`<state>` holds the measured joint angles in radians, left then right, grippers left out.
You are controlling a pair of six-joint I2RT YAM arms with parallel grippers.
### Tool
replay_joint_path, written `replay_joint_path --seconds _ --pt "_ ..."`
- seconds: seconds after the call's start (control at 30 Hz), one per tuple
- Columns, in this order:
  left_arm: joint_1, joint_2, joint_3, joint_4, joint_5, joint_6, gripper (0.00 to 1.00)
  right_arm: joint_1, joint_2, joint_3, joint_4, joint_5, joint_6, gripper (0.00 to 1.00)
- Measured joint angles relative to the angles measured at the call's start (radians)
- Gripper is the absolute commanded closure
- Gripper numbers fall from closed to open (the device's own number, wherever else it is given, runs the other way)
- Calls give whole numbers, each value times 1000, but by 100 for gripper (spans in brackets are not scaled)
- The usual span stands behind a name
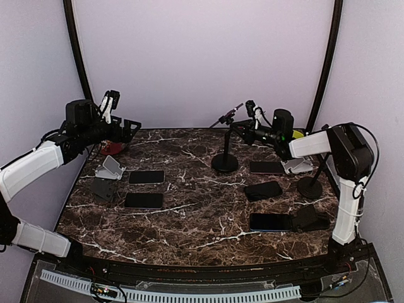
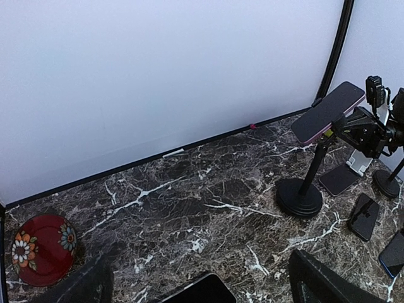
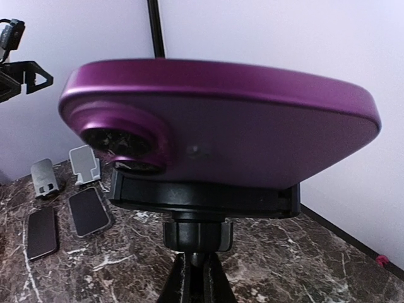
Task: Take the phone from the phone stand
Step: Pick up the phone stand with the phone from the corner of the board, then place the phone stand with the phone at the center of the board.
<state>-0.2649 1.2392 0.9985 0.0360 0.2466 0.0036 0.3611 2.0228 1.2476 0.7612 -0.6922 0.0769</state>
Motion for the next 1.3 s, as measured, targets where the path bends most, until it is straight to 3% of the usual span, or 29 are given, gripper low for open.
replay_joint_path --seconds 0.33,0.87,1.17,1.3 --pt "0 -48 0 -16 58 -5 1 110 -161 -98 1 -50 3 100" --pt "-16 -84 0 -39 296 -2 5 270 -363 -269 -69 -86 -84 100" --pt "-70 -101 -37 -40 453 75 2 354 -385 -366 -89 -97 -164 100" --pt "-149 -124 -87 -46 517 150 1 366 -401 -388 -101 -119 -211 100"
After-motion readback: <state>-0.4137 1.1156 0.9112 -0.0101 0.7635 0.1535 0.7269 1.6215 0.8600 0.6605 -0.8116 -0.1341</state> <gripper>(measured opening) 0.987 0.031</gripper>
